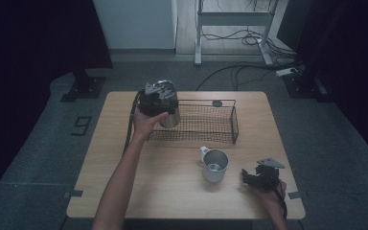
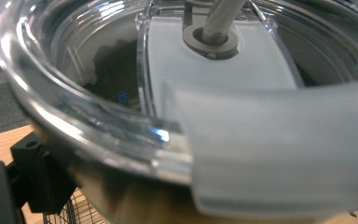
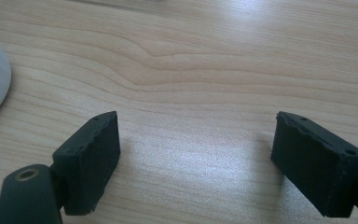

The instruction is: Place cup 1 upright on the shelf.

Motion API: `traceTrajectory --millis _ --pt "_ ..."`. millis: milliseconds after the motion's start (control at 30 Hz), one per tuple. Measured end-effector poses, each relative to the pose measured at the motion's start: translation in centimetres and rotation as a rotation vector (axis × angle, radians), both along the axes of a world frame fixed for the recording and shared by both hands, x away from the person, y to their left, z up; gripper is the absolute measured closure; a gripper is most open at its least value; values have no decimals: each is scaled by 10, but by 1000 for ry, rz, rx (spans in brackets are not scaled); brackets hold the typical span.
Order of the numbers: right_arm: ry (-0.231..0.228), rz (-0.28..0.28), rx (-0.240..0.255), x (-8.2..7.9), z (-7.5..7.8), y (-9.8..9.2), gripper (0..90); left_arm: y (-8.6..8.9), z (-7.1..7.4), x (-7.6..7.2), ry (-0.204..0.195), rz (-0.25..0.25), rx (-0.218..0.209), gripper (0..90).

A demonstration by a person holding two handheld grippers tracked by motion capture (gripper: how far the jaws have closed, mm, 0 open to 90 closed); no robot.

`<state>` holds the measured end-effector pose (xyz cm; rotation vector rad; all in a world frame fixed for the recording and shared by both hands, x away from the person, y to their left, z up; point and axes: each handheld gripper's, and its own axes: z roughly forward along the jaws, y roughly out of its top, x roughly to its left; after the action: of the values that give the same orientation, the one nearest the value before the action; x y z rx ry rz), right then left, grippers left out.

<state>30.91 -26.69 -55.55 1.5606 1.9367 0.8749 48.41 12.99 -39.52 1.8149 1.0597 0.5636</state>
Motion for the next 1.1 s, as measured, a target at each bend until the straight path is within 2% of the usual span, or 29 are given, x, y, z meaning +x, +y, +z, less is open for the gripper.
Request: traceTrajectory --millis 367,1100 --pt "0 0 1 0 0 0 149 -7 -13 8 22 4 20 41" --pt "0 0 0 0 0 0 150 -7 -37 17 69 31 37 41"
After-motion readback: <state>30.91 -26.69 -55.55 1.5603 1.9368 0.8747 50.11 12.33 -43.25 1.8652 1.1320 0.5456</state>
